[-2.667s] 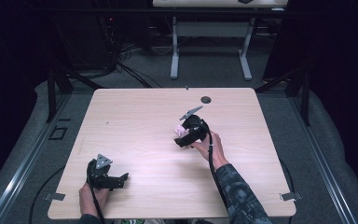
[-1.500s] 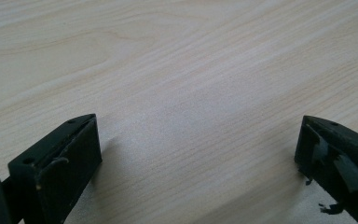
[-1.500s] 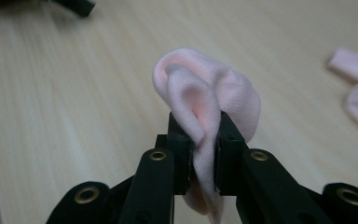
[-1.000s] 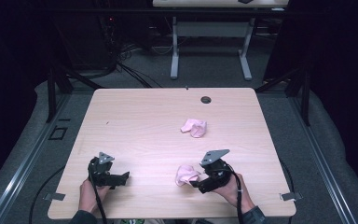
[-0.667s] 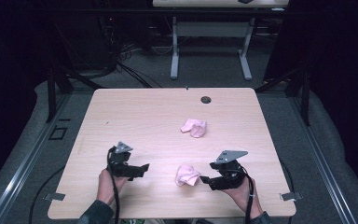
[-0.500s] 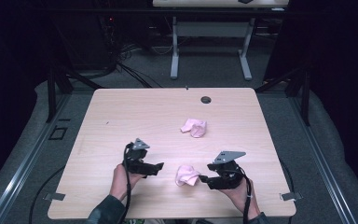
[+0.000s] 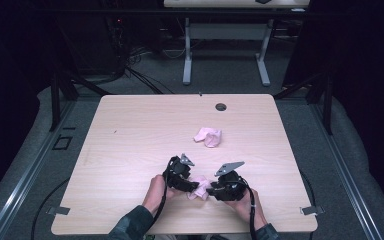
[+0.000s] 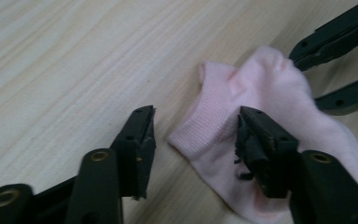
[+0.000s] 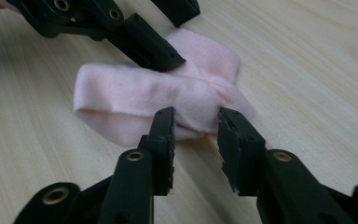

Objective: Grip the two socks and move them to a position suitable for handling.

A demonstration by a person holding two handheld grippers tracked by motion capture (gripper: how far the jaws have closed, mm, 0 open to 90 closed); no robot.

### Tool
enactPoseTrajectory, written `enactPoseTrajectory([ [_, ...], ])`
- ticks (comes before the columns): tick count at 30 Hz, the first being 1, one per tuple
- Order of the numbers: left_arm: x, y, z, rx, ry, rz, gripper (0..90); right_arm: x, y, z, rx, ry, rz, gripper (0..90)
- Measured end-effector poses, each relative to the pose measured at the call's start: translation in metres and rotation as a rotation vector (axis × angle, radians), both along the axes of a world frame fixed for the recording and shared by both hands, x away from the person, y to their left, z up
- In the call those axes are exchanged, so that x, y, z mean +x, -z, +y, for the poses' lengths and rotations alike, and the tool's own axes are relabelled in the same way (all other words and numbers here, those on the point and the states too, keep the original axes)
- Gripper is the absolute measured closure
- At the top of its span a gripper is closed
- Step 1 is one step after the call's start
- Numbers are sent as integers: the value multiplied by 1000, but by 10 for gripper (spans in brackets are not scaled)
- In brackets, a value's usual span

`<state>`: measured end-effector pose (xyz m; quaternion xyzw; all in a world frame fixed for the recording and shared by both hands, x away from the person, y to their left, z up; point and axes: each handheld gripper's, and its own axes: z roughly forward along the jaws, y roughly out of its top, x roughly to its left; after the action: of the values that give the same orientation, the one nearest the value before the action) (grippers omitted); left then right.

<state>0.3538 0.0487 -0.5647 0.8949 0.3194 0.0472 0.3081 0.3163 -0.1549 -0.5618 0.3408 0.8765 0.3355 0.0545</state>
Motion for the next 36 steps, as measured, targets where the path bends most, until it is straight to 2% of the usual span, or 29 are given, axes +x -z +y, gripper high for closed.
enactPoseTrajectory([
  [5, -5, 0, -2, 27, 6, -45, 674, 2, 4, 1, 4, -3, 5, 790],
  [9, -7, 2, -1, 11, 15, -55, 793, 3, 4, 2, -4, 1, -4, 895],
  [12, -8, 2, 1, 5, 4, -64, 820, 3, 3, 1, -5, 6, -13, 899],
  [14, -9, 2, 3, -16, -7, -64, 825, 2, 2, -1, -2, 10, -19, 899],
  [16, -9, -2, 8, -41, -21, -72, 828, 2, -1, -5, 4, 19, -27, 900],
  [20, -13, -9, 13, -58, -35, -96, 828, 4, -6, -11, 18, 46, -42, 898],
  [22, -14, -13, 17, -68, -41, -101, 828, 8, -9, -13, 38, 73, -50, 825],
  [24, -15, -15, 21, -74, -58, -117, 828, 13, -12, -14, 61, 76, -33, 693],
  [25, -15, -16, 23, -77, -68, -119, 828, 15, -14, -13, 70, 79, -21, 672],
  [26, -15, -16, 25, -80, -82, -126, 828, 16, -15, -11, 96, 69, -24, 610],
  [28, -16, -18, 29, -81, -98, -125, 828, 14, -16, -7, 123, 21, -9, 541],
  [30, -17, -18, 32, -87, -121, -128, 828, 8, -16, 1, 122, -50, -8, 451],
  [34, -17, -20, 37, -110, -155, -137, 828, -2, -13, 15, 107, -137, -14, 412],
  [36, -18, -23, 39, -115, -154, -155, 828, -1, -9, 17, 97, -144, 2, 412],
])
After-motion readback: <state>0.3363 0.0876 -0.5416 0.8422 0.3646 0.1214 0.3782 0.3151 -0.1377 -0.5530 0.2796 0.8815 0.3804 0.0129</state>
